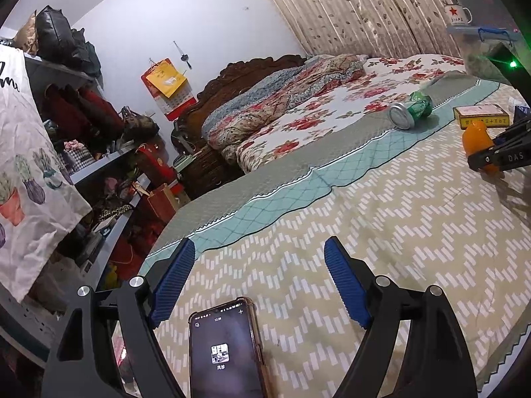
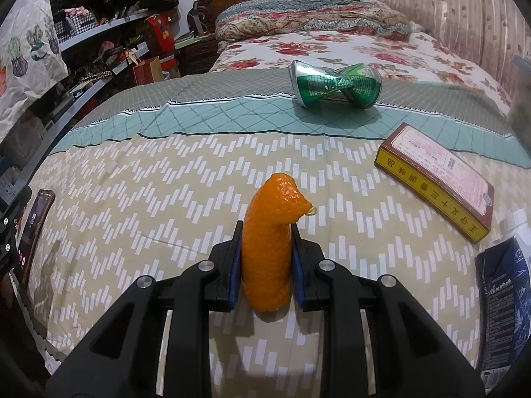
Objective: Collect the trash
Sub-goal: 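Hold the orange in the right tool while the left moves toward the green can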
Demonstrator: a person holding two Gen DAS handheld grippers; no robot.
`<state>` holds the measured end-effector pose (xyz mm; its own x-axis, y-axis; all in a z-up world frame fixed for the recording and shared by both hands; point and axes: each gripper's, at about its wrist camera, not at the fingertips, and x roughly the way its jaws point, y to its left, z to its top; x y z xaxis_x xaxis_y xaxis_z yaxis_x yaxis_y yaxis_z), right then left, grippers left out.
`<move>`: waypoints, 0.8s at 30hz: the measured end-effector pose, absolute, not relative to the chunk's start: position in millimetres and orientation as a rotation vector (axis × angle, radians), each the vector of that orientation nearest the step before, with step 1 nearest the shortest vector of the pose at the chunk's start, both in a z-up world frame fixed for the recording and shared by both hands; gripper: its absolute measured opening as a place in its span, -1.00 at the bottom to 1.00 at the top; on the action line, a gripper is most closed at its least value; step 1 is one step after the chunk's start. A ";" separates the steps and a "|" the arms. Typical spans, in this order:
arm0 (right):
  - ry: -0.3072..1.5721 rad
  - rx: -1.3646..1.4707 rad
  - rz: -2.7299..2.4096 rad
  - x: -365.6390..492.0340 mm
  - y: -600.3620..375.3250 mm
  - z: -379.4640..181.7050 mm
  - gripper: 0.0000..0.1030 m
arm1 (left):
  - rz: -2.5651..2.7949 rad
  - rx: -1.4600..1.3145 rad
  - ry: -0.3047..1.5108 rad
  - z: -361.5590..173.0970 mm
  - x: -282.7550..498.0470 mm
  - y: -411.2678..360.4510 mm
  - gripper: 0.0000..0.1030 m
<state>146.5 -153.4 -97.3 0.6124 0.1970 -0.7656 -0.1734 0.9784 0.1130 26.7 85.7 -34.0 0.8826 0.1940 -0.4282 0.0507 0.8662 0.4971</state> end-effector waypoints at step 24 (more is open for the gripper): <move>0.887 0.033 0.214 146.0 -155.6 -98.4 -0.47 | 0.002 0.436 0.391 6.0 5.4 73.9 0.55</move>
<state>146.0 -155.6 -98.4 0.6120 0.1990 -0.7654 -0.1716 0.9782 0.1171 5.4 73.9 6.0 0.9259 0.0843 -0.3683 0.0812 0.9076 0.4120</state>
